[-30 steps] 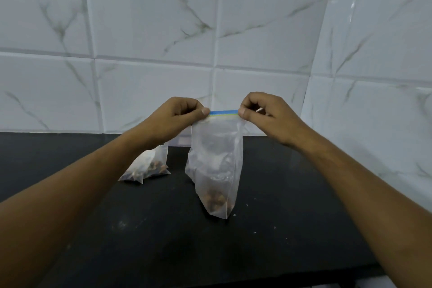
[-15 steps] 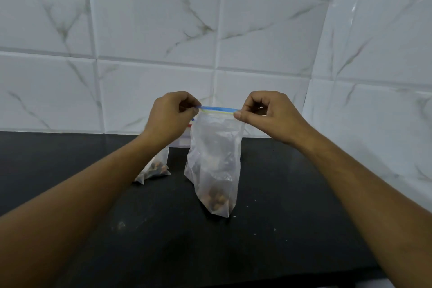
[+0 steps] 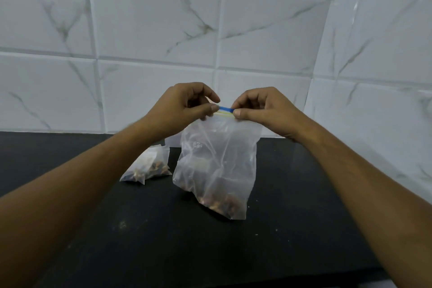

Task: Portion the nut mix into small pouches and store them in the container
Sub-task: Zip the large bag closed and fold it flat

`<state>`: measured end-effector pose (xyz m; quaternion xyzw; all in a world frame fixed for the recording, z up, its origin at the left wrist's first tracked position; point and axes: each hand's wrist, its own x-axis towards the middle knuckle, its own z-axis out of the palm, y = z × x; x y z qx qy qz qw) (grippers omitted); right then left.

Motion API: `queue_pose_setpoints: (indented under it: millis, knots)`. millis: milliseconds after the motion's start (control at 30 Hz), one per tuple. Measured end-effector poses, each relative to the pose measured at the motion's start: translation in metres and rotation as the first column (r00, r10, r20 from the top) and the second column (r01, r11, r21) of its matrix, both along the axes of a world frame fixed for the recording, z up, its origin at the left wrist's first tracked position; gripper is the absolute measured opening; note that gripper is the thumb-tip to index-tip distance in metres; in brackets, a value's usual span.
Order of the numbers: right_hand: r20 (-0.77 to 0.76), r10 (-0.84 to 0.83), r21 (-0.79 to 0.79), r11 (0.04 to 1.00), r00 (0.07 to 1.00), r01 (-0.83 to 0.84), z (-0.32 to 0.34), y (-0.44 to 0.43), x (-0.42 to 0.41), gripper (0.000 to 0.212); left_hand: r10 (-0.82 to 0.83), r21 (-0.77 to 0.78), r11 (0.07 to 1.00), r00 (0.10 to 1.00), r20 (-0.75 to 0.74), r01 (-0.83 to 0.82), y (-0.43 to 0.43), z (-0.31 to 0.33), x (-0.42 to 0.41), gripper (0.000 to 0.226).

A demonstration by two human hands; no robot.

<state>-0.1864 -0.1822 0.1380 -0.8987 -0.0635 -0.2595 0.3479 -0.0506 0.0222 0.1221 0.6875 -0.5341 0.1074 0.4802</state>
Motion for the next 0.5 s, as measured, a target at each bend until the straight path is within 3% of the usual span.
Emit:
queue_pose_setpoints:
  millis: [100,167,267,400,500]
  knots:
    - [0.025,0.038,0.023,0.999,0.999,-0.038,0.003,0.000,0.000,0.008,0.184,0.038,0.977,0.928,0.324,-0.208,0.003,-0.007,0.009,0.013]
    - [0.037,0.051,0.019,0.998,0.998,-0.052,0.002,-0.001,0.000,0.008,0.336,-0.036,0.934,0.840,0.426,-0.355,0.004,-0.015,0.014,0.014]
    - [0.043,0.049,0.005,0.999,0.998,-0.050,0.000,-0.002,0.002,0.007,0.517,-0.166,0.854,0.767,0.380,-0.493,0.003,-0.024,0.019,0.015]
    - [0.061,0.037,-0.006,0.999,0.997,-0.037,-0.002,-0.002,0.004,0.007,0.610,-0.144,0.791,0.744,0.275,-0.595,-0.002,-0.030,0.023,0.015]
    - [0.061,0.007,-0.036,0.999,0.998,-0.005,-0.004,-0.004,0.003,0.007,0.572,-0.101,0.819,0.816,0.084,-0.564,-0.004,-0.033,0.027,0.003]
